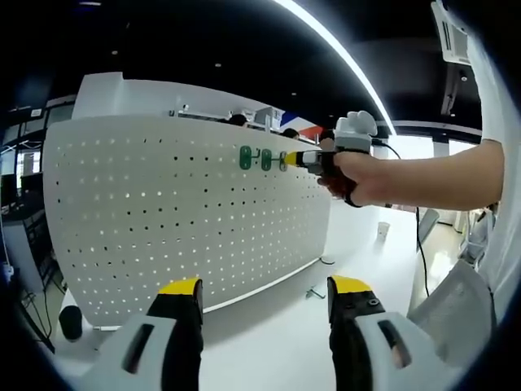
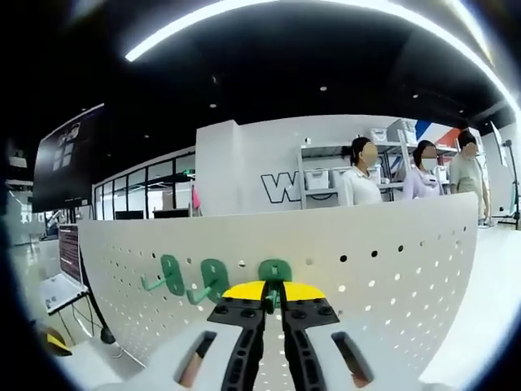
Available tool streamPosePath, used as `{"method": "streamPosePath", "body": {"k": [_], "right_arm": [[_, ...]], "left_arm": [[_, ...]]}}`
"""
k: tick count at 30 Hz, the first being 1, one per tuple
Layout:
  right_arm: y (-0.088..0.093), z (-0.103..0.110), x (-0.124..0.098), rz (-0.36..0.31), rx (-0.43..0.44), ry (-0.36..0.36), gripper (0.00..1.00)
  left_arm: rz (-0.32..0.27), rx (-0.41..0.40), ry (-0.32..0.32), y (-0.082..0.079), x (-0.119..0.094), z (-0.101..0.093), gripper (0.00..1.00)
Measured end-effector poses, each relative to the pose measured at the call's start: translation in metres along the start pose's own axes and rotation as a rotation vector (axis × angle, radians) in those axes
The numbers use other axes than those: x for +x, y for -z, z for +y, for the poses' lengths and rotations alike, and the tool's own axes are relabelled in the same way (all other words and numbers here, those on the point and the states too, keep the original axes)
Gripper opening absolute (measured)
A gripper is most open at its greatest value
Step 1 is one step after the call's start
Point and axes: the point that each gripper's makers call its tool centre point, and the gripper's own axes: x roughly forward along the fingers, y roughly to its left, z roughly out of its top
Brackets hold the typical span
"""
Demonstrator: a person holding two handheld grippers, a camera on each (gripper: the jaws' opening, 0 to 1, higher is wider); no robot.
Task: Insert the hook assembly into the mounting plate slot until the hook locks in place.
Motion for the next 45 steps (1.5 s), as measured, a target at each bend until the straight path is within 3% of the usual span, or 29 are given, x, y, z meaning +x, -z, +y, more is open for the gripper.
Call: {"method": "streamPosePath", "body": {"k": [16,33,45], "right_arm": [[0.007,0.004,-0.017,0.003,0.017,-0.086,0.27],[0.01,0.005,-0.024,0.019,0.033,-0.117,0.27],[0.004,0.01,-0.043,-0.016,-0.034,-0.237,0.3]], "left_arm": [[-0.002,-0.003,0.001,0.002,-0.001,-0.002,0.65],[-0.005,-0.009,0.0,0.004,-0.001,-0.003,0.65],[-0.017,-0.014,0.001,0.003,0.001,-0.003,0.65]]}}
